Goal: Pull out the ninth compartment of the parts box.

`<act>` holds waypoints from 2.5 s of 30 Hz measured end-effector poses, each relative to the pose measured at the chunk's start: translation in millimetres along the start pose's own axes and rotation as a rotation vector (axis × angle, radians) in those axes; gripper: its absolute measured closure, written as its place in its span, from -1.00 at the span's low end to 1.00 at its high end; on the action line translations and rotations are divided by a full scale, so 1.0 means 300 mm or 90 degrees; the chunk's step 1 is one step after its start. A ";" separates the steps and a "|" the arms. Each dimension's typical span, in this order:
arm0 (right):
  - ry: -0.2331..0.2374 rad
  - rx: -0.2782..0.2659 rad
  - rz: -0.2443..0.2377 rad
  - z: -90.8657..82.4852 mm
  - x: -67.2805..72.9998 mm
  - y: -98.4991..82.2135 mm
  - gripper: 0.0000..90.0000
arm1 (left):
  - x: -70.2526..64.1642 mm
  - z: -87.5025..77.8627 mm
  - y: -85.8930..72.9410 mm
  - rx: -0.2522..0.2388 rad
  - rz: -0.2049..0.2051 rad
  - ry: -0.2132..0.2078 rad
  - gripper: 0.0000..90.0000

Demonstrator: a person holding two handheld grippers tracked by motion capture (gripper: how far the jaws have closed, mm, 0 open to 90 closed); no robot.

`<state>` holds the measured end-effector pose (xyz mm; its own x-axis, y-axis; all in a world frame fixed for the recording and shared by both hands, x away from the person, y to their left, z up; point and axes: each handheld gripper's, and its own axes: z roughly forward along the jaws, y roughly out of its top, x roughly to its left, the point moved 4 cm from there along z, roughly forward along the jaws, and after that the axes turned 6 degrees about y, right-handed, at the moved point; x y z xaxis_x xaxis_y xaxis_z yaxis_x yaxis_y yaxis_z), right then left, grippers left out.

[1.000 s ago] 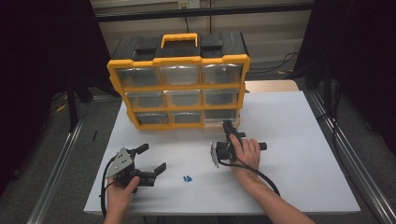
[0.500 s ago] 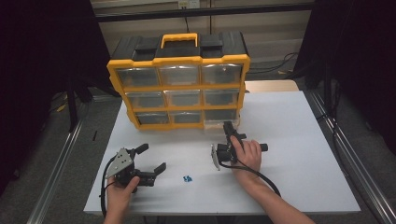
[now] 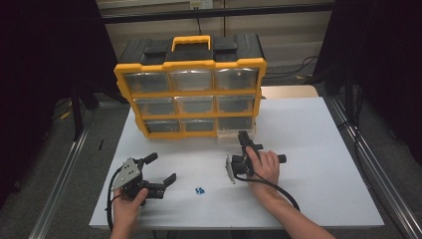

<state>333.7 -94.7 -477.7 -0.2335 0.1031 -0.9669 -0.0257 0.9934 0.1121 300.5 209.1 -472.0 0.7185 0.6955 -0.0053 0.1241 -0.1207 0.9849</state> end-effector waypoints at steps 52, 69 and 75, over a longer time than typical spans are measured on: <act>0.022 -0.020 -0.006 -0.066 0.010 0.011 0.74 | -0.002 0.004 0.000 -0.003 -0.007 -0.006 -0.96; 0.026 -0.028 -0.018 -0.072 0.009 0.014 0.74 | -0.002 0.003 -0.001 0.004 -0.004 0.016 -0.96; 0.024 -0.028 -0.012 -0.079 0.010 0.008 0.74 | -0.002 0.003 0.000 -0.002 -0.007 -0.004 -0.96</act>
<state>309.8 -93.2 -474.7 -0.2684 0.0823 -0.9598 -0.0735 0.9917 0.1055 300.8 208.1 -472.3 0.7211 0.6926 -0.0171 0.1300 -0.1110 0.9853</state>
